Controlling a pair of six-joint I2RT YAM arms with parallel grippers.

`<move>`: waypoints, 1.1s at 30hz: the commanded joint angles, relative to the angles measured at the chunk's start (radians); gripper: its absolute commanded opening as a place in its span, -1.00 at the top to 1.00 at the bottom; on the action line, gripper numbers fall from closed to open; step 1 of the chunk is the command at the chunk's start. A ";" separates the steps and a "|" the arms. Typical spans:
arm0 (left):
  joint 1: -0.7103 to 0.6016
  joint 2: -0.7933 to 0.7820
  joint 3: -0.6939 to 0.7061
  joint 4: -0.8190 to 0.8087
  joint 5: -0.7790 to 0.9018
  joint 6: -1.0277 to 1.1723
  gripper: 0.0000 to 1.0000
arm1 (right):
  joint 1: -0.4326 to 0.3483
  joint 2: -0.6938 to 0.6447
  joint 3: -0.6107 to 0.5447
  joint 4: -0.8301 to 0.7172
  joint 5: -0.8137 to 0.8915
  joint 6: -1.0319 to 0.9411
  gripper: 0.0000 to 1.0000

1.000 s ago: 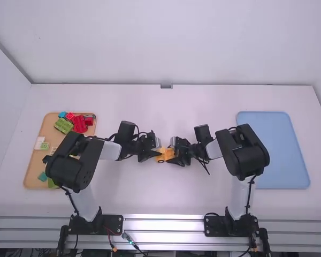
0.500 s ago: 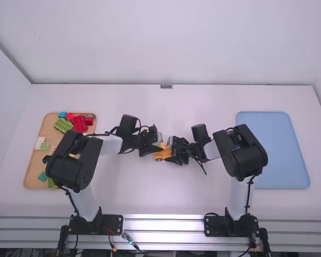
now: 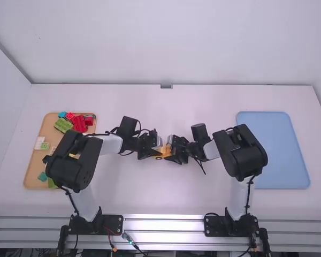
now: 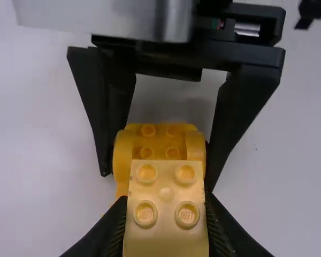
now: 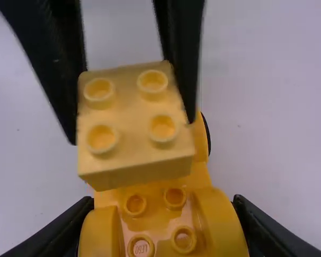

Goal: Assemble lego blocks to make yellow taxi

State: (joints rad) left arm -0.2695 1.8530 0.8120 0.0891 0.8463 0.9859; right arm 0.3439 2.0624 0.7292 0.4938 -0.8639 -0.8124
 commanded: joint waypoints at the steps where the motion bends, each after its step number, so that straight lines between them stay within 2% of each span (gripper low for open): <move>1: -0.001 -0.006 -0.014 -0.003 -0.002 0.014 0.96 | 0.001 0.014 0.011 -0.003 0.054 0.030 0.21; 22: 0.034 0.026 -0.017 0.027 -0.047 0.009 0.96 | 0.003 0.014 0.010 -0.029 0.050 0.020 0.18; 31: 0.027 0.032 -0.017 0.026 0.010 0.008 0.88 | 0.003 0.014 0.011 -0.026 0.050 0.020 0.18; 33: 0.028 0.032 -0.017 0.017 0.010 0.032 0.92 | 0.003 0.014 0.011 -0.026 0.050 0.020 0.17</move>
State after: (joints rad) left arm -0.2359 1.8645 0.8047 0.1154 0.8268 0.9943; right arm 0.3439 2.0624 0.7376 0.4797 -0.8474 -0.7956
